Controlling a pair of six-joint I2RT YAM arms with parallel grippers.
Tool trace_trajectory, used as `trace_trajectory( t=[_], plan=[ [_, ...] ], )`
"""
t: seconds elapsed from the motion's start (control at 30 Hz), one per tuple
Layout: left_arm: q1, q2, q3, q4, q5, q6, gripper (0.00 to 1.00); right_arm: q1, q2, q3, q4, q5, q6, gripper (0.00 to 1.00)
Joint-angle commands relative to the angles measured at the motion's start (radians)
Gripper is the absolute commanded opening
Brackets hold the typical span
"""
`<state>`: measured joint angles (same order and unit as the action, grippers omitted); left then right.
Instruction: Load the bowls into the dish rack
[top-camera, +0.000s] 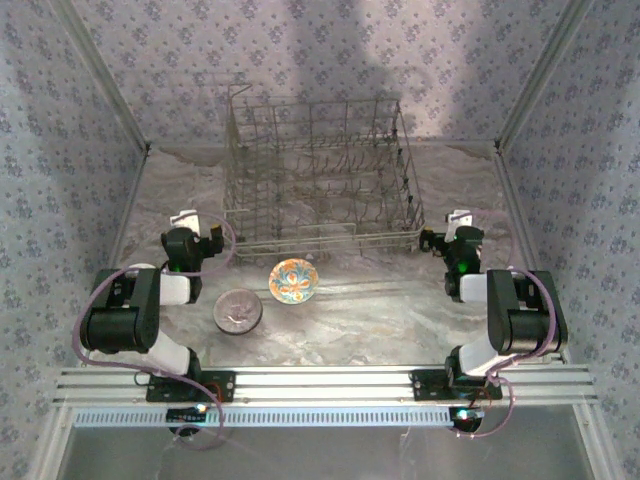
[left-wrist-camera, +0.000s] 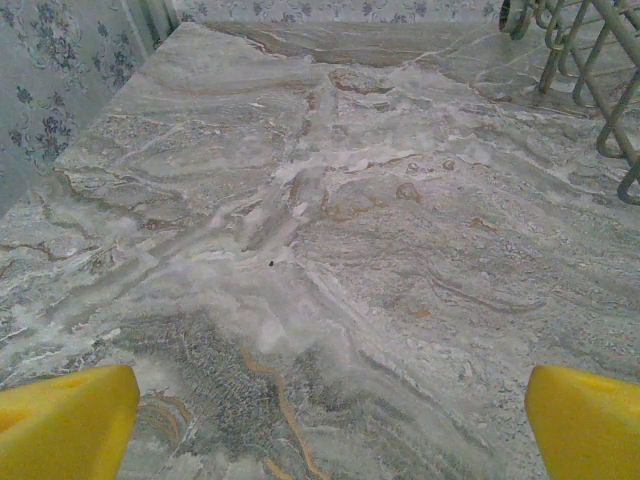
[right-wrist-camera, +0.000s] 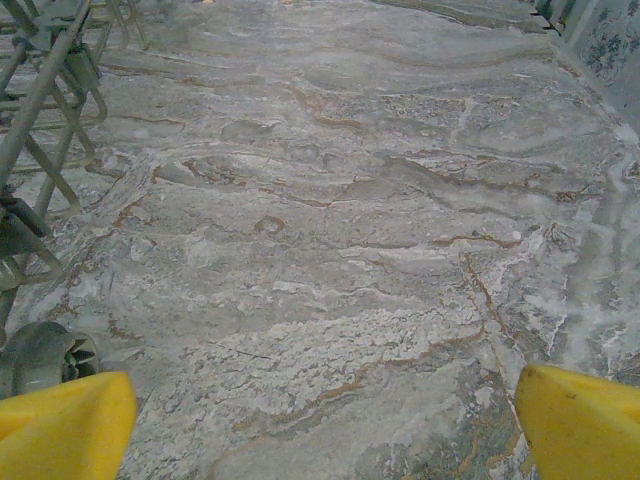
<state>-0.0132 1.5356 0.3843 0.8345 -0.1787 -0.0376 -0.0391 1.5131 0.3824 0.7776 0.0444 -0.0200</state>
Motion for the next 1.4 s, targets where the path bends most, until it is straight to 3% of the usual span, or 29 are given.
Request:
trace_trajectory(
  t=[0.0,0.27,0.33,0.57,0.7,0.87,1.1,1.37],
  plan=[
    [0.006,-0.002,0.016,0.005,0.007,-0.006,0.99,0.005,0.007,0.016,0.018,-0.015,-0.006,0.99],
    [0.006,-0.003,0.016,0.006,0.008,-0.006,0.99,0.007,0.006,0.012,0.023,-0.010,-0.008,0.99],
    [0.013,-0.006,0.016,0.007,0.007,-0.016,0.99,0.014,-0.008,0.020,0.002,0.040,0.002,0.99],
    [0.044,-0.252,0.040,-0.247,-0.143,-0.118,0.99,0.050,-0.234,0.073,-0.253,0.158,0.016,0.99],
    [0.048,-0.466,0.156,-0.621,-0.131,-0.177,0.99,0.046,-0.447,0.155,-0.606,0.187,0.099,0.99],
    [0.049,-0.594,0.406,-1.054,0.023,-0.254,0.99,0.025,-0.594,0.330,-1.002,0.080,0.166,0.99],
    [0.011,-0.490,0.729,-1.342,0.286,-0.321,0.99,0.025,-0.477,0.606,-1.319,-0.167,0.174,0.99],
    [-0.098,-0.210,1.009,-1.503,0.370,-0.299,0.99,0.043,-0.309,0.800,-1.404,-0.296,0.176,0.99]
  ],
)
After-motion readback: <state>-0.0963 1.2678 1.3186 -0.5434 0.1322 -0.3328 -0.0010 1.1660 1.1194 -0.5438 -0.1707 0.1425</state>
